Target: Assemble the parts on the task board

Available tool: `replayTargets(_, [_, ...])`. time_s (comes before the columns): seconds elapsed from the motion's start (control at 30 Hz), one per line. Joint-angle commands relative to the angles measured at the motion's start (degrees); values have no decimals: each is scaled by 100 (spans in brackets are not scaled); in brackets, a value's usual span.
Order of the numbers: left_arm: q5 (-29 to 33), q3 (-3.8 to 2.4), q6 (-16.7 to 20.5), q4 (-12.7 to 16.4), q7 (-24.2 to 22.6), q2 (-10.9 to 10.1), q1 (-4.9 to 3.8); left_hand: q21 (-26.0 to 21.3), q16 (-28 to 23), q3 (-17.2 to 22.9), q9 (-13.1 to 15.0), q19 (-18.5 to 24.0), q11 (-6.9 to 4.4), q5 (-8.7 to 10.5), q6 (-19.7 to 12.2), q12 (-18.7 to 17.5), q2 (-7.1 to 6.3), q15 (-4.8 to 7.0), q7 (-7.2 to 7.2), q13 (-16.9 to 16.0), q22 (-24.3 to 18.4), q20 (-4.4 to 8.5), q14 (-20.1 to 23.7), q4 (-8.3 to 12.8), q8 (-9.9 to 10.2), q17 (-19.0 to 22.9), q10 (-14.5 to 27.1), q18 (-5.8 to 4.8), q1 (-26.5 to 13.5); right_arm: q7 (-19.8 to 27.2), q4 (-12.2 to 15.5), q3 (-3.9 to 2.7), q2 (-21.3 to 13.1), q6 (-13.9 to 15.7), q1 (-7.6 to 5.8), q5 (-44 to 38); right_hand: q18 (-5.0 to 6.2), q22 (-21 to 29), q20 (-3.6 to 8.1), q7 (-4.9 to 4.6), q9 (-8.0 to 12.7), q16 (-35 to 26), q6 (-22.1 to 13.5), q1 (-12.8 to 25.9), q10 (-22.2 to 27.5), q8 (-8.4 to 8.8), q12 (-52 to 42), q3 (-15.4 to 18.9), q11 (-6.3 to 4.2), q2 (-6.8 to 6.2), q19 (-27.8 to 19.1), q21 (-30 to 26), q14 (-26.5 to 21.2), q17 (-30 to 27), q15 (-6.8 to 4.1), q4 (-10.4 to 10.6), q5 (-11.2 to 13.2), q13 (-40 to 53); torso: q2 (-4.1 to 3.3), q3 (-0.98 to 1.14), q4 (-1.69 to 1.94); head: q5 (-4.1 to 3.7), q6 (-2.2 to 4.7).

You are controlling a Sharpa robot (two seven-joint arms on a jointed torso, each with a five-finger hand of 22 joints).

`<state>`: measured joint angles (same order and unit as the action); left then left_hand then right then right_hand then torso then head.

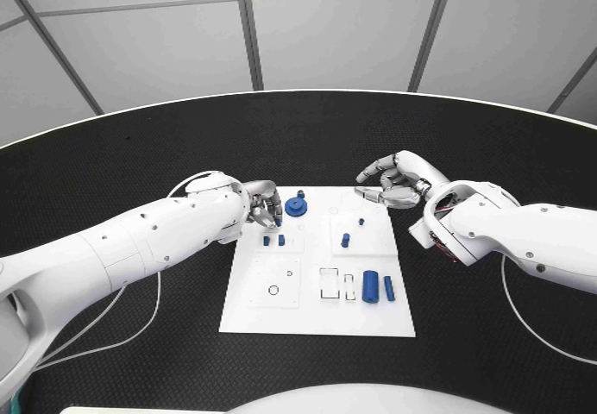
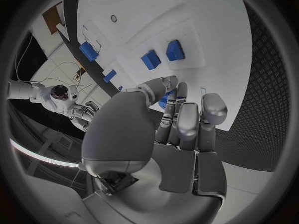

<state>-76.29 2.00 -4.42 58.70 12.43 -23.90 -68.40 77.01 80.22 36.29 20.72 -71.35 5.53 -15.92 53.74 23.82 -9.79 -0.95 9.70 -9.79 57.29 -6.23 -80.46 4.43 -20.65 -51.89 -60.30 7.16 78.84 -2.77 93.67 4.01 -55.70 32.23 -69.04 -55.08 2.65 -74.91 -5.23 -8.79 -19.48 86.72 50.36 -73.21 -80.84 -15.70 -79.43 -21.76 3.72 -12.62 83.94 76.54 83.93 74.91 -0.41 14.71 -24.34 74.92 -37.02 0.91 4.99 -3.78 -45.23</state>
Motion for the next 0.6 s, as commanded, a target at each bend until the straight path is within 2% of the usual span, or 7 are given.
replayTargets(0.03, [0, 0, 16, -4, -5, 1, 2, -27, 29, -34, -5, 48, -1, -22, -33, -18, 10, -8, 1, 5, -7, -10, -18, 15, 15, 2, 37, -36, -25, 1, -2, 0, 2, 1, 0, 0, 63, -462, 43, 13, 6, -34, 37, -21, -39, -21, -8, -43, -7, 46, 153, -40, 463, 950, -44, -20, -28, 532, 3, 1, -2, -1, 2])
replayTargets(0.23, [0, 0, 31, -3, 5, 0, 8, -33, 41, -33, -30, 61, 4, -26, -105, -71, -4, -18, 3, 8, -24, -23, -3, 24, 104, 7, 12, -31, -36, 2, -7, 0, 3, 2, 0, 0, 63, -462, 43, 13, 6, -34, 37, -21, -39, -21, -8, -43, -7, 46, 153, -40, 463, 950, -44, -20, -28, 532, -1, 1, 0, -2, 1])
replayTargets(0.6, [1, 1, 4, -6, 28, -8, 13, -33, 37, -30, -42, 63, 5, -33, -138, -91, -16, -19, 4, 7, -26, -25, 11, 34, 147, 39, -1, -30, -36, 1, -9, 0, 3, 3, 0, 0, 63, -462, 43, 13, 6, -34, 37, -21, -39, -21, -8, -43, -7, 46, 153, -40, 463, 950, -44, -20, -28, 532, 0, -1, -1, 2, 7])
